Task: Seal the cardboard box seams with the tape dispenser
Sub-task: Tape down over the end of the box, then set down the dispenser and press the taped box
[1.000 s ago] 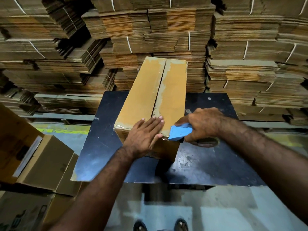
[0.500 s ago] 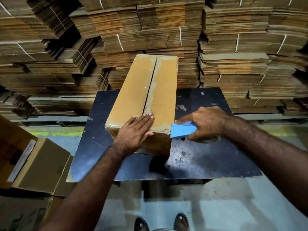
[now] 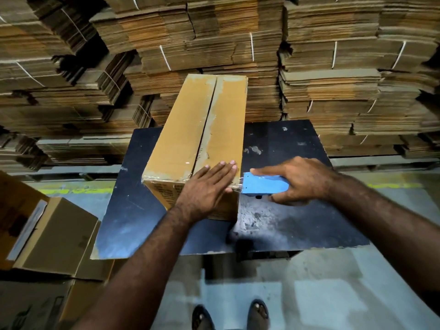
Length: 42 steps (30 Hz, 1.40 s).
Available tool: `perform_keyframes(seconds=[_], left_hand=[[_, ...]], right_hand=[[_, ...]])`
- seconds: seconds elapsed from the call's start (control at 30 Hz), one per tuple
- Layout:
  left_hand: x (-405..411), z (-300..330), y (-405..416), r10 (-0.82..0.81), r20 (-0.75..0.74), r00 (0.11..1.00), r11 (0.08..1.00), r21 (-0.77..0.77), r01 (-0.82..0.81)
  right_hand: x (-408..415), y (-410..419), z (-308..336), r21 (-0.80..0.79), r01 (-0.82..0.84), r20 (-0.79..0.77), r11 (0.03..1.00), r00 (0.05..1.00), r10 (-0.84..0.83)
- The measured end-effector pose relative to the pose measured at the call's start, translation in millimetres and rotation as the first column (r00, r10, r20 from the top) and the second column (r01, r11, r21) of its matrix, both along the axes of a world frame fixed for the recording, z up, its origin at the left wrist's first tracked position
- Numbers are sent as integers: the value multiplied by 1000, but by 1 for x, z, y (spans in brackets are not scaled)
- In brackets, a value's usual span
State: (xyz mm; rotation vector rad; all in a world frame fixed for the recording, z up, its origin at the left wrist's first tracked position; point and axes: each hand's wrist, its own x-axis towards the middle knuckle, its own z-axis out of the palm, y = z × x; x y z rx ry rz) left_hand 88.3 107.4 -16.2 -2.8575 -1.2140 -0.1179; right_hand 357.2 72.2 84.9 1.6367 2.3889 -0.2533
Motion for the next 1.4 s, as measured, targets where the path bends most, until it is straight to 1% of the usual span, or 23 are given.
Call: perform_keyframes(seconds=[0.2,0.3,0.47,0.57,0.63,0.67,0.73,0.77,0.8,0.83,0.87,0.9,0.97,1.03,1.13,1.17,1.2,1.27,1.33,1.37,1.4], left_hand=[[-1,-1,-3,30,-15,999,999,-23,-30],[3,2,-4,42,-27,999,999,-24,-43],[7,6,-8,67,-13,998,996,-50,-67],[10,5,-11,69,-15,998,997,-36,-69],[10,6,-9,67,-17,998,997,-49,-67],[10,7,-10,69,-14,998,996,-51,-69],[11,8,-11,78,-4,997,996,-40,-78],[11,9,-11,78,-5,997,996,-53,-78],[10,7,-12,79,-6,997,995,-58,-79],[10,5,-12,85,-6,996,996,-36,-85],[11,4,-10,92,-2,996,996,-12,-92],[14,3,-9,95,12,995,995,-19,-95],[21,5,-9,104,8,995,994,-41,-104],[29,4,-9,122,9,993,992,-36,-121],[41,3,-9,135,29,990,990,-40,-134],[42,2,-10,133,31,991,991,-29,-132],[42,1,-9,131,32,991,991,-21,-130],[40,0,-7,125,33,992,992,-3,-125],[39,-3,-6,116,25,993,993,19,-116],[39,-6,-5,111,24,994,993,24,-111],[38,-7,-5,108,26,994,994,30,-109]], right_hand=[[11,-14,-4,-4,48,-37,999,998,-49],[16,-21,-3,-22,58,-17,998,998,-59],[-3,-9,-3,21,35,57,999,998,-36],[-13,-4,-8,51,7,109,999,994,-12],[-21,6,-7,45,3,93,999,996,-7],[-22,11,-7,41,-9,114,999,993,4],[-16,13,-11,26,-108,273,994,957,97],[-8,8,-17,-21,-120,335,993,935,120],[2,0,-28,-55,-70,360,996,929,85],[12,-6,-40,-54,9,341,999,940,10],[21,-11,-50,-53,112,279,992,956,-92],[26,-19,-57,-65,224,194,972,959,-208],[27,-26,-80,-78,395,84,915,917,-389],[25,-31,-111,-95,569,-18,817,819,-573],[29,-43,-156,-143,776,-155,615,596,-788],[30,-47,-169,-162,811,-171,562,538,-825],[30,-51,-181,-158,829,-167,536,512,-842],[30,-55,-202,-127,840,-141,528,511,-848],[26,-56,-214,-109,847,-172,520,499,-849],[24,-55,-217,-117,845,-170,521,500,-849],[20,-54,-218,-137,847,-202,514,485,-851]])
